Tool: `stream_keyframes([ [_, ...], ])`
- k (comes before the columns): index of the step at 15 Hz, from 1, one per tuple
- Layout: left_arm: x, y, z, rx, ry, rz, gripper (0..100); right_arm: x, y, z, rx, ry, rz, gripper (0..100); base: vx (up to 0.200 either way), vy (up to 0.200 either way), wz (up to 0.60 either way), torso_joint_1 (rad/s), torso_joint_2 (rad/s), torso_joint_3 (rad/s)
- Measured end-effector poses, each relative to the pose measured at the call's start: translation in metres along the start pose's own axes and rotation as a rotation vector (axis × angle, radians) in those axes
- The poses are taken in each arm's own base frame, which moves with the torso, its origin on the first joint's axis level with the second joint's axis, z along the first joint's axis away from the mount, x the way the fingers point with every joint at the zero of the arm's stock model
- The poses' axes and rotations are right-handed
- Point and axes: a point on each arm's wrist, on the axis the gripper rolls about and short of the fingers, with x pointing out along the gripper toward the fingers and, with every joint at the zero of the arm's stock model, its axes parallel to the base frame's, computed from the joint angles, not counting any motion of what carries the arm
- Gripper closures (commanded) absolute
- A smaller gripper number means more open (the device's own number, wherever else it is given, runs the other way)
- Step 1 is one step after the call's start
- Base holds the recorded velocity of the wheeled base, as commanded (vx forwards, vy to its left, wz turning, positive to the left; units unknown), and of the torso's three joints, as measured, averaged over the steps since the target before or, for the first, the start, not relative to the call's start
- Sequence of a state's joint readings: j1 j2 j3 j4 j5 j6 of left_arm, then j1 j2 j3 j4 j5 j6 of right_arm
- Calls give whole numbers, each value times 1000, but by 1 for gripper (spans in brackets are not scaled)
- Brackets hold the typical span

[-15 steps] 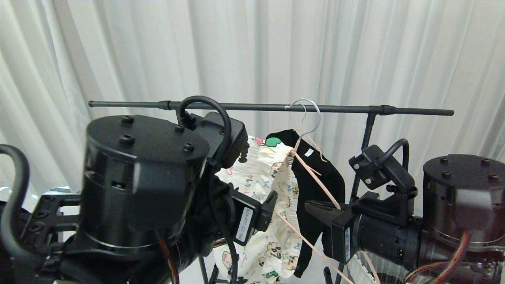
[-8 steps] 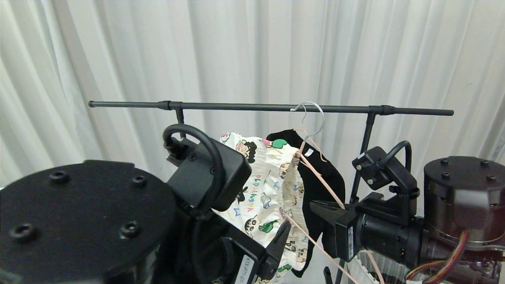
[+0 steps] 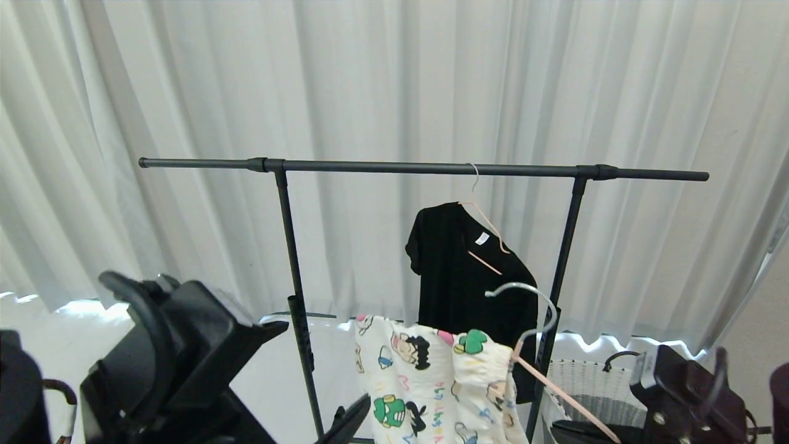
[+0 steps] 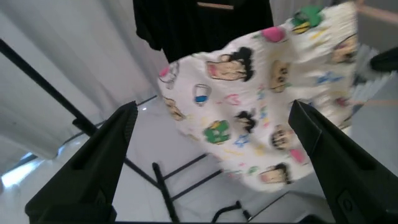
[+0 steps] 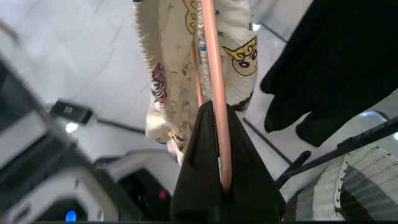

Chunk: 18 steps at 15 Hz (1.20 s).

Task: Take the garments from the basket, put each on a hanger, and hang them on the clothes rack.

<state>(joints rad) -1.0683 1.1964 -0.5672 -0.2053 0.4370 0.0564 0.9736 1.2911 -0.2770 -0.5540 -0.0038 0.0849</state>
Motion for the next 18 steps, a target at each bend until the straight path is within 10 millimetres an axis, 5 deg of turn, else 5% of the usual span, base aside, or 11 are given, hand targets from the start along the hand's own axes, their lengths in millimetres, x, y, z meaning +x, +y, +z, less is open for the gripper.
stream_keyframes([
  [8, -10, -23, -49, 301, -27, -449, 0, -28, 34, -29, -227, 16, 321, 100, 0, 0, 0, 0, 0, 0],
  [18, -3, -33, -66, 321, 39, -577, 0, 5, 56, -5, -284, 9, 361, 100, 0, 0, 0, 0, 0, 0],
])
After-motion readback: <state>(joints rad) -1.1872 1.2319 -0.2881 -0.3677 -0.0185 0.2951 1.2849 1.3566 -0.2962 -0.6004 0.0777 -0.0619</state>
